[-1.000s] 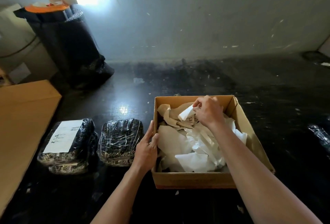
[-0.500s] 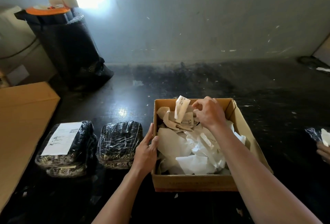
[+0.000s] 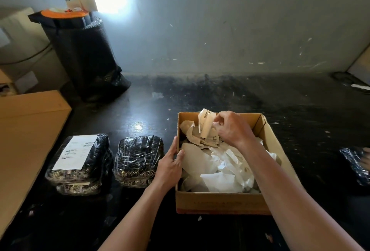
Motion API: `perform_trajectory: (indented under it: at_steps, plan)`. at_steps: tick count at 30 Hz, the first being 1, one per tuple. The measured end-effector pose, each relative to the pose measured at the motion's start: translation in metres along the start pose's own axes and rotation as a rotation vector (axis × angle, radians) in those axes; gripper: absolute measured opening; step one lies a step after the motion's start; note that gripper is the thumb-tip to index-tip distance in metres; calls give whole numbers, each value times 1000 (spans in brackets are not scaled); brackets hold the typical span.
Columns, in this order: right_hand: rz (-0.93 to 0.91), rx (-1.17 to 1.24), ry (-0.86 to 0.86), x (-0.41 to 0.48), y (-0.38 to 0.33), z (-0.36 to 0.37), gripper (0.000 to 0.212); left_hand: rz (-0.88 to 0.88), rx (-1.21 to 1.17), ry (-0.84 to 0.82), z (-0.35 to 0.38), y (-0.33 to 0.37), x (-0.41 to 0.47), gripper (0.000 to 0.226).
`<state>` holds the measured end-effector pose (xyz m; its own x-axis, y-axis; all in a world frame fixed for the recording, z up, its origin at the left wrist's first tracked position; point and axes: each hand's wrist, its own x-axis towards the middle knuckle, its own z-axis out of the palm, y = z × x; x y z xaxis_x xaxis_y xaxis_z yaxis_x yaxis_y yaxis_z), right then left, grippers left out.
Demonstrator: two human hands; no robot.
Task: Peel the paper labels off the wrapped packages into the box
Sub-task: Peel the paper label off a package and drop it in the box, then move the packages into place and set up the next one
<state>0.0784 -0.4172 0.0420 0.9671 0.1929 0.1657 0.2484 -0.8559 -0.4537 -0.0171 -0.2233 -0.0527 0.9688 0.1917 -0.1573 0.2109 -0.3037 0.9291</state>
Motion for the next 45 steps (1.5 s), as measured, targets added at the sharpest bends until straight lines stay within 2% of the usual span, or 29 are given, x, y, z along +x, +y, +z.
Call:
perform_trajectory:
  at_steps: [6,9,14,17,20,22,25,29,33,37,45]
  plan:
    - [-1,-13,-55,-23,-39,2,33,-22,58,-114,-14,3,0,60]
    - [-8,-32,-93,-32,-63,6,34,14,95,-110,-29,6,-8,57]
    - [-11,23,-173,-43,-109,27,32,52,186,100,-75,-8,-16,47]
    - [-9,30,-215,-46,-138,50,36,82,192,224,-110,-22,-25,32]
    - [15,53,-284,-48,-161,81,41,115,226,268,-137,-50,-45,16]
    - [57,67,-325,-50,-170,107,50,106,325,264,-146,-81,-63,19]
    - [202,55,-427,-59,-174,149,76,66,477,247,-155,-137,-89,22]
    - [409,107,-512,-69,-159,193,90,-83,696,95,-163,-193,-107,53]
    - [482,328,-421,-75,-144,211,100,-189,832,-85,-172,-218,-111,64]
    - [607,699,-365,-70,-135,215,115,-183,935,-165,-172,-234,-110,67]
    - [725,1118,-241,-110,-142,223,99,-187,934,-245,-174,-246,-113,66]
